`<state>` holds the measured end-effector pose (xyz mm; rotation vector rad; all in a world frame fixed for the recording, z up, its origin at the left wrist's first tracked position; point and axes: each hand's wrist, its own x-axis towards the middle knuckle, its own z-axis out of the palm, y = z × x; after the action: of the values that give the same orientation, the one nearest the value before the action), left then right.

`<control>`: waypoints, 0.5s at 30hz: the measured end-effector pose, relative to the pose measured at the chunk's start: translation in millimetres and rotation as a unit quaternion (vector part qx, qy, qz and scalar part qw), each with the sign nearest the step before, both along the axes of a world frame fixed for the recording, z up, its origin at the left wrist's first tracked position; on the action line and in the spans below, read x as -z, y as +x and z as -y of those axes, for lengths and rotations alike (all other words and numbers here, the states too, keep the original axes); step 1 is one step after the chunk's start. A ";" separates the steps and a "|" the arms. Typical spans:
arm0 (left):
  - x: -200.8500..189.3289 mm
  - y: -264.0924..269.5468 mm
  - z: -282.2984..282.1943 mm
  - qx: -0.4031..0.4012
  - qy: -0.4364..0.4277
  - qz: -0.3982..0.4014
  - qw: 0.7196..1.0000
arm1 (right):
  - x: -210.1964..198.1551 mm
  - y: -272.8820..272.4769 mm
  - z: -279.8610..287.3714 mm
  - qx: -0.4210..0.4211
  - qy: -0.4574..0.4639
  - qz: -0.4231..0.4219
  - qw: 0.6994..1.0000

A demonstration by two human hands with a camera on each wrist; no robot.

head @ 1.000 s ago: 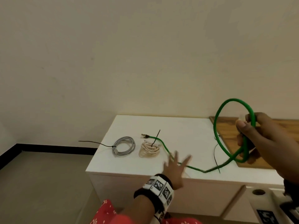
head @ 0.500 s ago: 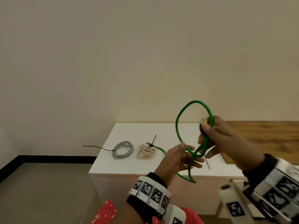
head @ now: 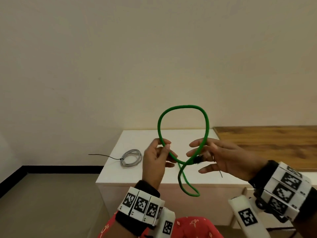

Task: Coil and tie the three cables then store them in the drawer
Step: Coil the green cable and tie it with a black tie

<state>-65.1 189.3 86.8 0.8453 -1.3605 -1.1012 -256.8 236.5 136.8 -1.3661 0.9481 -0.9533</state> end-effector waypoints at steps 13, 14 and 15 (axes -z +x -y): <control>-26.7 19.8 -0.1 -0.029 -0.084 -0.061 0.994 | 16.6 1.6 5.5 -0.120 0.055 0.059 0.989; -26.2 17.6 -3.1 -0.016 -0.078 -0.071 0.994 | 20.7 4.7 6.5 -0.079 0.074 0.074 0.991; -25.4 14.9 -6.4 -0.004 -0.075 -0.076 0.994 | 25.0 9.3 6.3 -0.054 0.089 0.086 0.991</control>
<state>-50.3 195.7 112.2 0.6440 -1.2926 -1.0233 -247.5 230.1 111.8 -1.1536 0.8005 -0.8670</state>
